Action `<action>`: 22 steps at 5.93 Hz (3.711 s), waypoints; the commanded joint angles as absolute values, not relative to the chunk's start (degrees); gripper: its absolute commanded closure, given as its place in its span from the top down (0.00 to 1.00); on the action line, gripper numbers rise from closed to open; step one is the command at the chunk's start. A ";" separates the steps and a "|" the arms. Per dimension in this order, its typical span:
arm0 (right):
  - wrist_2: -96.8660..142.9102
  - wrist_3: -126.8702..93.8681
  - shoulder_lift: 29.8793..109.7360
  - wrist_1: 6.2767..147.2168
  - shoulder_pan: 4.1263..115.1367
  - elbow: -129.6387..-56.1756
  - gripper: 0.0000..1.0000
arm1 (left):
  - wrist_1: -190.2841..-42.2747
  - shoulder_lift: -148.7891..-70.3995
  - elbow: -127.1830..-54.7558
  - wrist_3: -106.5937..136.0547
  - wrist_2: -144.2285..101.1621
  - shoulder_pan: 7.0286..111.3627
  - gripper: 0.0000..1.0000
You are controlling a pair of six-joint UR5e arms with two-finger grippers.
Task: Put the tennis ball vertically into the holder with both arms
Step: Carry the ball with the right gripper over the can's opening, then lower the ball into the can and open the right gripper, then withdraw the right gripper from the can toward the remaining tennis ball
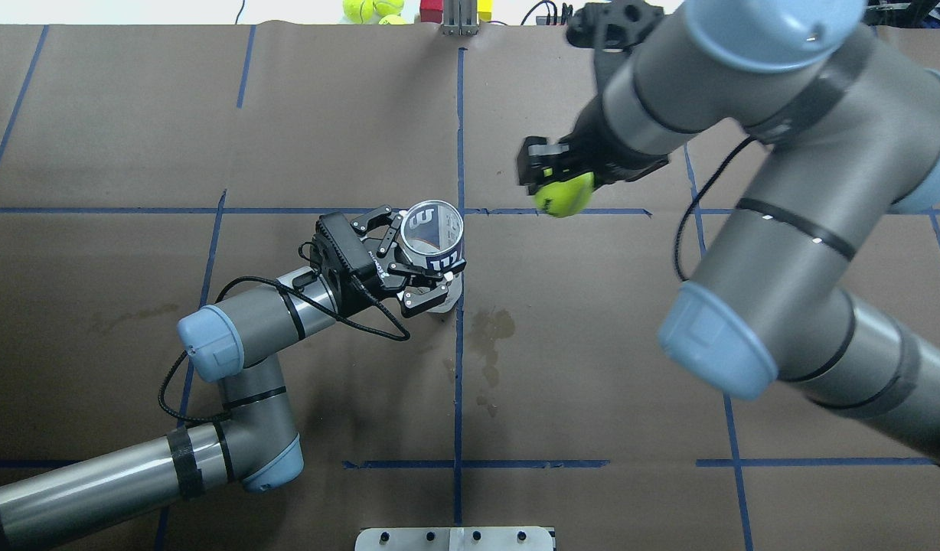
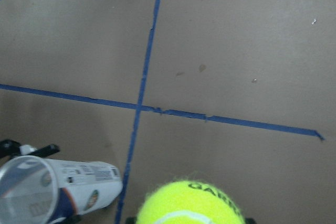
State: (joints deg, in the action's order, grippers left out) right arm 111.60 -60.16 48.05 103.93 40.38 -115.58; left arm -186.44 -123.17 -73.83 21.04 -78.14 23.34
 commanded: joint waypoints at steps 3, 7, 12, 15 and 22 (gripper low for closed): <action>100.99 -66.88 29.92 108.55 31.90 -100.43 0.04 | -186.42 -123.22 -73.83 21.09 -78.13 23.20 0.93; 99.41 -65.22 31.98 108.54 31.90 -99.67 0.29 | -186.42 -123.22 -73.92 21.09 -78.13 23.20 0.93; 99.05 -65.22 32.52 108.54 31.82 -100.55 1.00 | -186.42 -123.13 -73.92 21.09 -78.13 23.20 0.93; 99.67 -64.34 33.39 108.89 31.99 -104.04 1.00 | -186.50 -123.13 -74.00 21.18 -78.22 23.20 0.86; 119.69 -26.00 52.18 108.90 58.06 -107.32 1.00 | -187.38 -122.08 -75.67 21.18 -78.22 23.12 0.85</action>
State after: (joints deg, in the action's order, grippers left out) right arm 118.60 -32.54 49.55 109.02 54.84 -107.46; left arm -187.29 -122.14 -75.65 21.18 -78.26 23.12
